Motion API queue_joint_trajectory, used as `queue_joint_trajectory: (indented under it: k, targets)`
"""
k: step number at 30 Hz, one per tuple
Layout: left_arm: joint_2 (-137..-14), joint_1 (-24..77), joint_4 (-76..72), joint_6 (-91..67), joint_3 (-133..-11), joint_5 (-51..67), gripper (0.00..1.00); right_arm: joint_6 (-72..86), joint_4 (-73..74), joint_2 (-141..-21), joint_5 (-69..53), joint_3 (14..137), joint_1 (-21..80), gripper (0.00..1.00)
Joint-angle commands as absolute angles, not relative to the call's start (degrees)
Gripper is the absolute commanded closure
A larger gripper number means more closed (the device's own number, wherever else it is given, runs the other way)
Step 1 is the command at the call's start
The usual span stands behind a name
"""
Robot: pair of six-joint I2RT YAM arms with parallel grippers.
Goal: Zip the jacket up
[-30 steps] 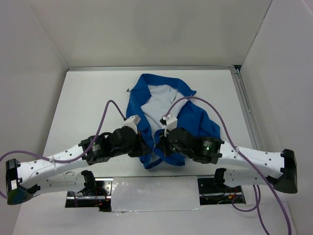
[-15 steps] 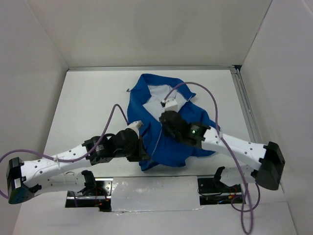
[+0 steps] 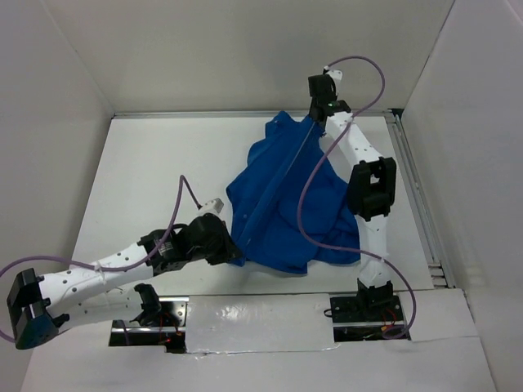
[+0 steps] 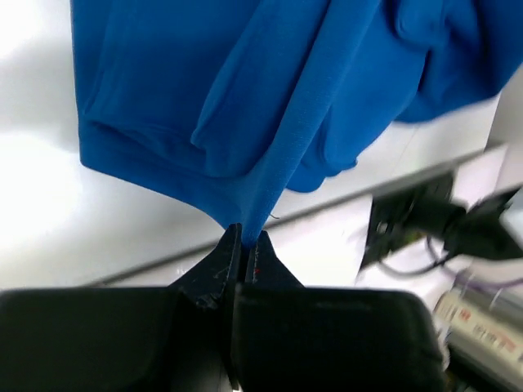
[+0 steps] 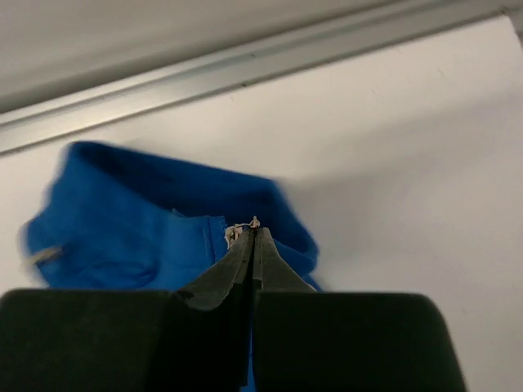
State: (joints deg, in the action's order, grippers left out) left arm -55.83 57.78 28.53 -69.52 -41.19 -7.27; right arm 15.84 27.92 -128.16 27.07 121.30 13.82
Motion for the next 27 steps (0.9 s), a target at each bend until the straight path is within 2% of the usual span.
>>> queue_joint_trajectory:
  k: [1, 2, 3, 4, 5, 6, 7, 12, 15, 17, 18, 19, 22, 27]
  targets:
    - [-57.12, 54.07, 36.76, -66.99, -41.13, -2.47, 1.00, 11.16, 20.29, -132.00, 26.75, 136.46, 12.14, 1.00]
    - [-57.48, 52.49, 35.96, -65.75, -41.13, -1.16, 1.00, 11.68, 20.65, -133.14, 21.67, 138.23, 12.22, 1.00]
    - [-57.92, 49.25, 35.16, -63.39, -41.31, -0.45, 0.95, 11.86, 20.39, -132.72, 19.88, 137.56, 12.22, 1.00]
    - [-59.05, 48.00, 35.59, -62.67, -42.53, 0.78, 0.55, 11.52, 19.35, -130.63, 18.56, 135.98, 12.39, 0.60]
    - [-59.58, 46.07, 36.55, -62.32, -43.41, 1.66, 0.41, 10.99, 15.42, -129.21, 16.46, 130.92, 12.57, 0.14]
    - [-60.20, 45.62, 37.35, -61.71, -44.38, 1.67, 0.22, 10.29, 13.99, -127.81, 15.48, 128.78, 12.57, 0.01]
    - [-60.90, 45.62, 38.14, -61.26, -46.47, 1.41, 0.01, 10.37, 13.37, -125.36, 14.95, 127.54, 12.57, 0.00]
    - [-60.03, 46.32, 48.94, -63.54, -53.77, -2.89, 0.01, 16.60, 20.21, -116.92, 8.44, 127.01, 10.11, 0.00]
    - [-55.66, 46.67, 51.06, -62.93, -55.28, -2.55, 0.01, 21.79, 21.53, -103.51, 6.52, 117.54, 7.57, 0.00]
    - [-53.54, 47.11, 51.24, -61.71, -55.99, -2.20, 0.01, 23.72, 21.10, -96.98, 6.42, 106.48, 5.20, 0.00]
    - [-51.26, 47.20, 50.37, -60.66, -55.90, -1.76, 0.01, 25.30, 20.57, -89.55, 7.20, 102.52, 4.40, 0.00]
    - [-50.20, 47.28, 50.36, -59.95, -55.90, -1.67, 0.01, 25.75, 19.26, -85.64, 7.47, 93.69, 3.44, 0.00]
    - [-47.55, 47.37, 51.85, -58.98, -56.78, -2.28, 0.01, 28.73, 20.38, -72.10, 8.44, 80.92, 0.44, 0.00]
    - [-46.58, 47.55, 54.49, -58.62, -58.44, -3.78, 0.01, 29.98, 27.86, -54.89, 12.21, 69.46, -3.34, 0.00]
